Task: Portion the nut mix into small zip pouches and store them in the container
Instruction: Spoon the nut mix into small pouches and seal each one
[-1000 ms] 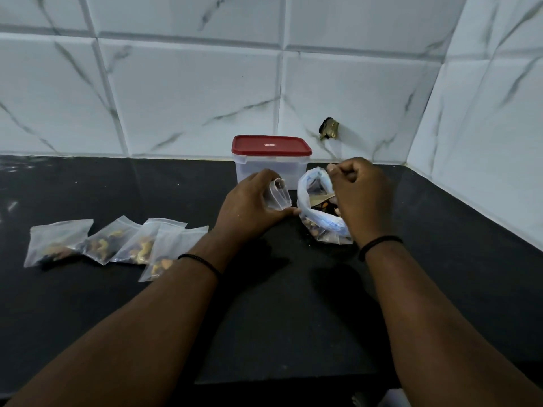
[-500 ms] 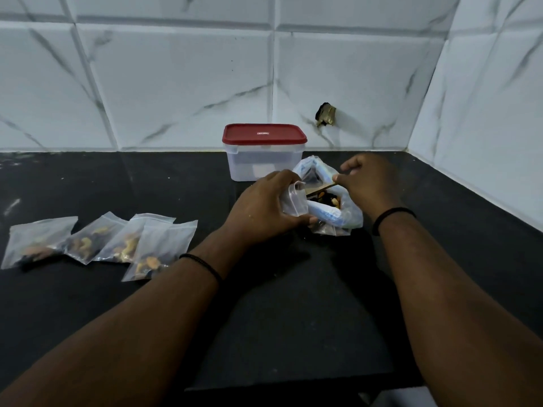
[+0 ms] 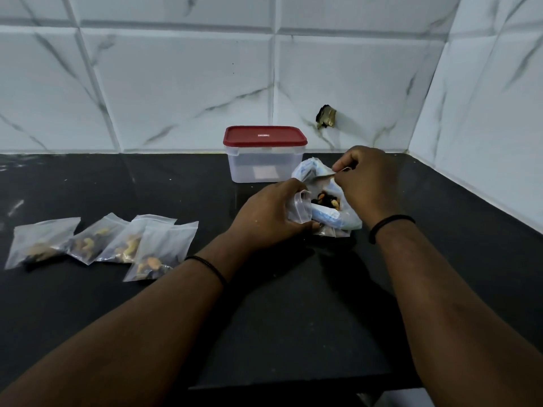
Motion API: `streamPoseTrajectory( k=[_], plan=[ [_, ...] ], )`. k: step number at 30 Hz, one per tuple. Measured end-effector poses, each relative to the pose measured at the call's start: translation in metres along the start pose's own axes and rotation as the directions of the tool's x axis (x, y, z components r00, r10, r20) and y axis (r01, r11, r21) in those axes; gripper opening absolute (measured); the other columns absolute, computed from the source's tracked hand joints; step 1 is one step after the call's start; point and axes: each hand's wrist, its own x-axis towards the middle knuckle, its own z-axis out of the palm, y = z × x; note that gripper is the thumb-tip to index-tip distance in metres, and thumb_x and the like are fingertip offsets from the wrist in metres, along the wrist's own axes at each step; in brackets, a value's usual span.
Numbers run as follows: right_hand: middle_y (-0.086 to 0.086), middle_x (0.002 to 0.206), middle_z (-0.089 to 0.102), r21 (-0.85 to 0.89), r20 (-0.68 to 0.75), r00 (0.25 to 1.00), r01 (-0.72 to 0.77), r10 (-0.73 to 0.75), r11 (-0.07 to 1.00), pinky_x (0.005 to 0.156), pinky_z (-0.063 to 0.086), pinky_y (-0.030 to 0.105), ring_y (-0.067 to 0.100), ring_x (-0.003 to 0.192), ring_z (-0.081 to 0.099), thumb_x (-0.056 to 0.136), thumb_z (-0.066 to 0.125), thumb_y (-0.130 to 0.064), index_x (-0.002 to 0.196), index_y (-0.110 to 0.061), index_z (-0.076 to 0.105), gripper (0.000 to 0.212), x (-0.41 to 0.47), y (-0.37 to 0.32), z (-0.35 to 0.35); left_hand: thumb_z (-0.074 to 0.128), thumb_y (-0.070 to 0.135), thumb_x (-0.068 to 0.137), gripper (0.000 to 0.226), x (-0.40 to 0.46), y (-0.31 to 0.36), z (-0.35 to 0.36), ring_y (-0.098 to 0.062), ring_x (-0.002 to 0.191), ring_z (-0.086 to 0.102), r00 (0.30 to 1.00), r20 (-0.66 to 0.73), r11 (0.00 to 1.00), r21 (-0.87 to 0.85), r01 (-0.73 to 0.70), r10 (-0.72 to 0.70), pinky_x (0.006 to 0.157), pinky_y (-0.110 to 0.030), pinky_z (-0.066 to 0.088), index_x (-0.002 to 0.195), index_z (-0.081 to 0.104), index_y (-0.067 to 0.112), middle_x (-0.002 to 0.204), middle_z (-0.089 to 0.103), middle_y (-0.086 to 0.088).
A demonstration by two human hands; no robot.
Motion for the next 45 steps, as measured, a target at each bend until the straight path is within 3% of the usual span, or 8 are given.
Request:
streamPoseTrajectory(
  k=[7,12,16,20,27,34,38,45],
  plan=[
    [0.004,0.092,0.06,-0.241,0.063,0.985,0.172,-0.162,0.955,0.066,0.04,0.027,0.02,0.078,0.057,0.081,0.06,0.005,0.073,-0.014,0.068,0.022,-0.003,-0.001,0.005,0.082,0.047,0.075,0.052,-0.001,0.002,0.001,0.001,0.09,0.053,1.0,-0.018,1.0,0.03,-0.006,0.007,0.069,-0.006,0.036,0.118,0.057,0.028,0.103,0.055,0.019],
    [0.008,0.084,0.069,-0.366,0.21,0.972,0.176,-0.103,0.914,0.068,0.048,0.028,0.027,0.082,0.067,0.082,0.06,0.0,0.068,-0.014,0.068,0.021,-0.001,-0.009,0.008,0.08,0.049,0.077,0.05,-0.001,0.002,0.003,-0.004,0.091,0.055,0.999,-0.032,0.998,0.06,-0.01,0.012,0.07,-0.011,0.039,0.116,0.058,0.027,0.108,0.063,0.01],
    [-0.005,0.069,0.07,-0.168,0.181,0.983,0.048,-0.017,0.985,0.059,0.049,0.025,0.012,0.066,0.066,0.077,0.067,-0.004,0.062,-0.015,0.068,0.018,-0.007,-0.015,-0.004,0.079,0.048,0.077,0.052,0.001,-0.001,0.003,-0.006,0.092,0.057,0.999,-0.036,0.998,0.058,-0.001,0.003,0.076,-0.022,0.047,0.119,0.057,0.026,0.111,0.065,0.007],
    [-0.013,0.06,0.063,0.024,0.137,0.988,-0.074,0.07,0.997,0.045,0.039,0.012,0.001,0.046,0.056,0.075,0.072,-0.003,0.066,-0.015,0.07,0.015,-0.011,-0.014,-0.009,0.081,0.045,0.076,0.054,0.001,-0.005,0.002,-0.004,0.092,0.057,0.998,-0.062,1.0,0.015,0.01,-0.009,0.076,-0.02,0.045,0.122,0.057,0.027,0.11,0.065,0.01],
    [-0.008,0.064,0.063,-0.049,0.025,0.997,-0.07,0.071,0.996,0.056,0.045,0.028,0.011,0.059,0.056,0.071,0.066,-0.007,0.064,-0.017,0.065,0.012,-0.014,-0.014,-0.02,0.082,0.045,0.075,0.055,0.002,-0.009,0.0,-0.002,0.093,0.057,0.998,-0.043,0.999,-0.017,0.037,-0.038,0.077,-0.017,0.044,0.121,0.056,0.03,0.104,0.058,0.018],
    [-0.008,0.058,0.061,0.151,0.09,0.977,-0.204,0.192,0.967,0.052,0.048,0.029,0.014,0.052,0.058,0.068,0.068,-0.009,0.059,-0.021,0.059,0.018,-0.012,-0.018,-0.017,0.083,0.044,0.073,0.049,0.003,-0.012,0.0,-0.007,0.095,0.061,0.998,-0.04,0.998,-0.024,0.05,-0.051,0.083,-0.032,0.055,0.113,0.057,0.03,0.106,0.065,0.011],
    [-0.003,0.069,0.068,0.278,0.077,0.978,-0.21,0.196,0.937,0.067,0.06,0.041,0.024,0.069,0.068,0.068,0.069,-0.011,0.06,-0.023,0.061,0.016,-0.011,-0.012,-0.014,0.084,0.043,0.073,0.049,0.004,-0.013,-0.001,-0.006,0.095,0.061,0.997,-0.033,0.997,-0.036,0.069,-0.07,0.083,-0.03,0.055,0.112,0.057,0.031,0.106,0.065,0.012],
    [-0.011,0.07,0.064,0.054,-0.008,0.999,-0.047,0.047,0.997,0.06,0.048,0.026,0.006,0.063,0.057,0.076,0.072,-0.004,0.069,-0.02,0.068,0.018,-0.009,0.008,-0.004,0.084,0.041,0.074,0.051,0.004,-0.013,-0.003,-0.006,0.1,0.061,0.996,-0.013,0.995,-0.046,0.089,-0.089,0.086,-0.029,0.055,0.115,0.055,0.032,0.114,0.065,0.011]
  ],
)
